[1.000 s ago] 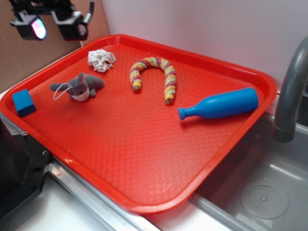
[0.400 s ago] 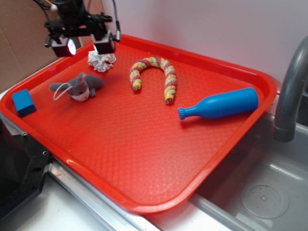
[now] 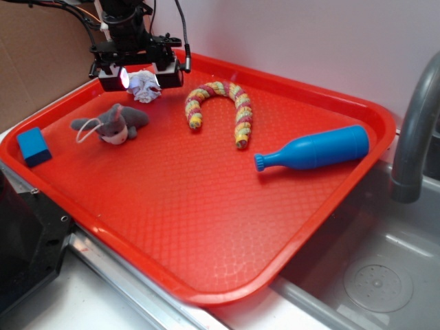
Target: Grab the white paper.
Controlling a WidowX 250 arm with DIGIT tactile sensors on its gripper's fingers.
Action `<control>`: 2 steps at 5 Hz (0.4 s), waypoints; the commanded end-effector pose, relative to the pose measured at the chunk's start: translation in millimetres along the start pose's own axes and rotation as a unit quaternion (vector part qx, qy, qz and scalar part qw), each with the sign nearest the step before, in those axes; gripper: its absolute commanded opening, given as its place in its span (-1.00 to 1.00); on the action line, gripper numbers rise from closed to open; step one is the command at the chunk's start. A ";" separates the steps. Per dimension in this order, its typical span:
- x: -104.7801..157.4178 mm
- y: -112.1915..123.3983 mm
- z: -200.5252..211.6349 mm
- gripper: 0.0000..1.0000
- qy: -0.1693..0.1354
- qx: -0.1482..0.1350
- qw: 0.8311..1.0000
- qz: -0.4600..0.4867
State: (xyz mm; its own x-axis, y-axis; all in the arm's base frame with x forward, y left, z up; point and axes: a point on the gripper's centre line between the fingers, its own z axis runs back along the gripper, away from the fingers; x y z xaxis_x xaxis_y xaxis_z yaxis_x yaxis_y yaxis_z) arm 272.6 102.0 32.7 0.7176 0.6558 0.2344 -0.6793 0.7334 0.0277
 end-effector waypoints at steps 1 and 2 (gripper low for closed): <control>20.0 10.8 -11.0 0.92 0.019 0.011 0.999 -0.030; 14.2 8.6 -12.7 -1.00 0.029 -0.005 0.999 -0.040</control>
State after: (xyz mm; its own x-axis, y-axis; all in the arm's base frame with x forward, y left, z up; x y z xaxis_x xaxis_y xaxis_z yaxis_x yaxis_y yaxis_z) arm 278.0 112.4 17.1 0.7740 0.6125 0.1604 -0.6246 0.7802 0.0349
